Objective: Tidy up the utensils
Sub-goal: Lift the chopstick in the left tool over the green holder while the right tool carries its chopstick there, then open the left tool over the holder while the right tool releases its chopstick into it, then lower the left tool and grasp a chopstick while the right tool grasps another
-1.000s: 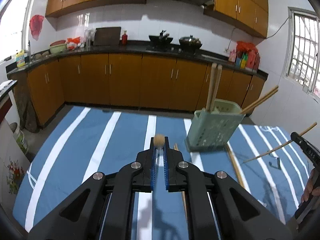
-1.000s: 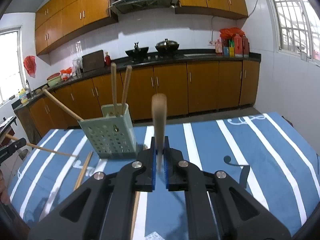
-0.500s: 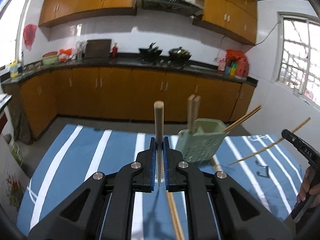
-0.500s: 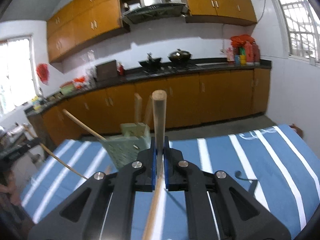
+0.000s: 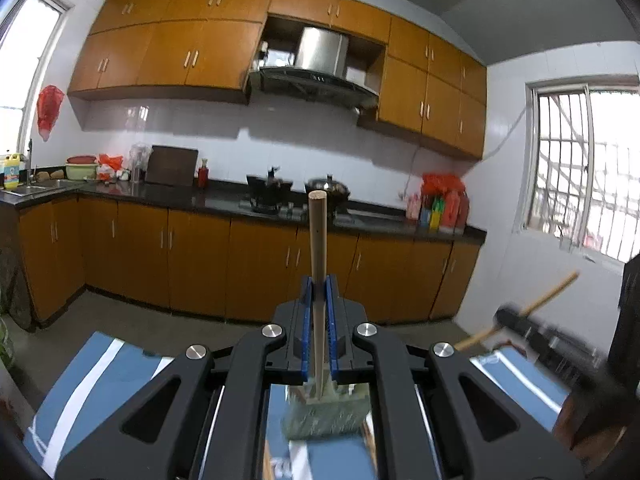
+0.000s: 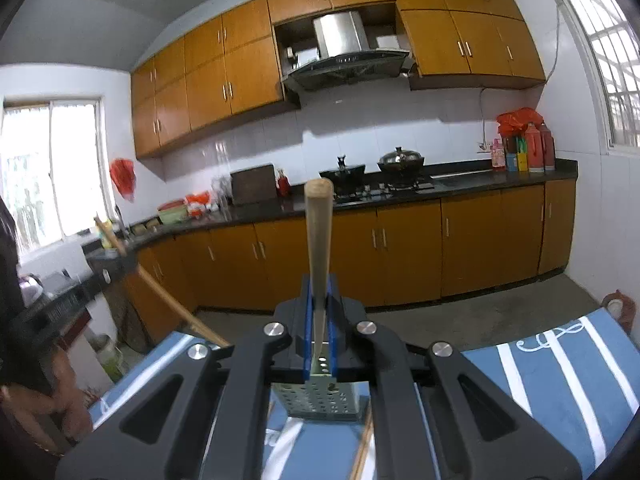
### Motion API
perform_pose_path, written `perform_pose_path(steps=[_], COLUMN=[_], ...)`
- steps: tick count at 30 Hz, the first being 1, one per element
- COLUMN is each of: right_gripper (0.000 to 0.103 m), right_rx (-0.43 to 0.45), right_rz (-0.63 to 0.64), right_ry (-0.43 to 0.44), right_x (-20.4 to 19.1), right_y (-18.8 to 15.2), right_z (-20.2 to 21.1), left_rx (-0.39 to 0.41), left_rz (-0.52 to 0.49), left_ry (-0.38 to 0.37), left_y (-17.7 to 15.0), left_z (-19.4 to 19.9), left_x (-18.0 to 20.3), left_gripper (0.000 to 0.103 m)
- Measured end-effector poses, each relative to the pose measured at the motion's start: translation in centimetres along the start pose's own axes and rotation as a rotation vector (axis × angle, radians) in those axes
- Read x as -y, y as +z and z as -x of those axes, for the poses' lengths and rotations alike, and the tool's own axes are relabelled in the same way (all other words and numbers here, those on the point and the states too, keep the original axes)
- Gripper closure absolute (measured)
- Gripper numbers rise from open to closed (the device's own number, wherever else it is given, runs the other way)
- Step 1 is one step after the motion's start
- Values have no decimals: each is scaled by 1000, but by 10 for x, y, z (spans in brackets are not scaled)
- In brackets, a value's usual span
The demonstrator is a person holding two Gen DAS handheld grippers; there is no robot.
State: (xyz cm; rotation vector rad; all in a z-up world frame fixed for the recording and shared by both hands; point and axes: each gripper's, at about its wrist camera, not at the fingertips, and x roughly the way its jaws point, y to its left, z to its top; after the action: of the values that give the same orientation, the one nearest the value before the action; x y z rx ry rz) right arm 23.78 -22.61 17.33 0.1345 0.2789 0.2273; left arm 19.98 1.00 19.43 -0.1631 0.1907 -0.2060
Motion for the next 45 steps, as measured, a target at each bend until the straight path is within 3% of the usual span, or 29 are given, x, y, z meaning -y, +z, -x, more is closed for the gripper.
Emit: perform_pose_path(steps=[5, 16, 22, 33, 38, 42, 45], right_gripper=[95, 95, 90, 86, 86, 86, 86], right_rx=[-80, -174, -160, -88, -117, -232, -376], right_rz=[4, -13, -29, -63, -90, -109, -146], right_ry=[-19, -22, -22, -45, -91, -124, -141], right_x=[5, 10, 12, 25, 40, 51, 60], right_y=[-5, -21, -23, -29, -59, -103, -152], right_z=[-41, -84, -75, -21, 0, -10, -35], left_rx=[-1, -143, -166, -107, -84, -118, -208], left_rz=[12, 30, 41, 66, 103, 99, 63], left_ry=[15, 14, 19, 8, 8, 48, 112], left_y=[-9, -43, -47, -35, -36, -54, -87], left_z=[-33, -73, -71, -37, -11, 3, 3], left_x=[6, -1, -4, -18, -36, -52, -64], left_gripper=[96, 96, 95, 95, 95, 95, 95])
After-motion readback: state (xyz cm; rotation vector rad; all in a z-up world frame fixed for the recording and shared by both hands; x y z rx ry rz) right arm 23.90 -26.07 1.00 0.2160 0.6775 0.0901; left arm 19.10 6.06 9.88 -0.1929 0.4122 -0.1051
